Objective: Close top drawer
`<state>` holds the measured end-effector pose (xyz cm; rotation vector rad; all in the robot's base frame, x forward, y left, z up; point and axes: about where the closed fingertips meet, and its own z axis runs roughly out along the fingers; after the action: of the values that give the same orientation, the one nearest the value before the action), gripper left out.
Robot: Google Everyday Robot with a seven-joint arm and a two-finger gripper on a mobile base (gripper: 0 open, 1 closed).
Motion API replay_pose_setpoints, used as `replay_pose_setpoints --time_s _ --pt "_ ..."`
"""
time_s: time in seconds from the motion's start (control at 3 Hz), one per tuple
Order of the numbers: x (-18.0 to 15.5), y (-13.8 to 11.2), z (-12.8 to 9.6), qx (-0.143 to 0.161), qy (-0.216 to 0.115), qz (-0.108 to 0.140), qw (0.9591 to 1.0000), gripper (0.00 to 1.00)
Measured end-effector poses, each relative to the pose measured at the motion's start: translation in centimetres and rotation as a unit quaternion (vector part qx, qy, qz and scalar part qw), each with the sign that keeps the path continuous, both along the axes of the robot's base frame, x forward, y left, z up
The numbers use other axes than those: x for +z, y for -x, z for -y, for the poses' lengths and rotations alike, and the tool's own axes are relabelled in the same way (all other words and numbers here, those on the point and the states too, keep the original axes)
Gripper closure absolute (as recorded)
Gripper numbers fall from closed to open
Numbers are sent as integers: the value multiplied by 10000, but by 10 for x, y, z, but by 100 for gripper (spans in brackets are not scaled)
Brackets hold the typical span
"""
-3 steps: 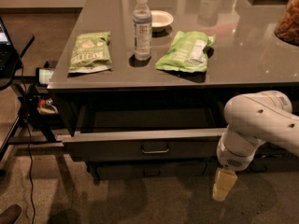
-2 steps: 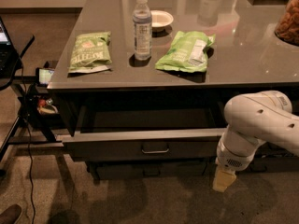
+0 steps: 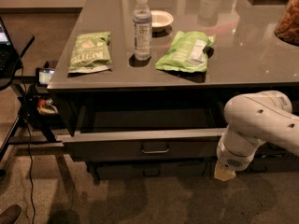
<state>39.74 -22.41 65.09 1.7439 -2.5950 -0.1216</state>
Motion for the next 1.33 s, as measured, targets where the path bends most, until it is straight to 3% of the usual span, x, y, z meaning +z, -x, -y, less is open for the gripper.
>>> replay_pose_setpoints --time_s 0.33,1.33 --pt "0 0 0 0 0 1 10000 100" --pt "2 -45 -14 -78 35 248 9997 100"
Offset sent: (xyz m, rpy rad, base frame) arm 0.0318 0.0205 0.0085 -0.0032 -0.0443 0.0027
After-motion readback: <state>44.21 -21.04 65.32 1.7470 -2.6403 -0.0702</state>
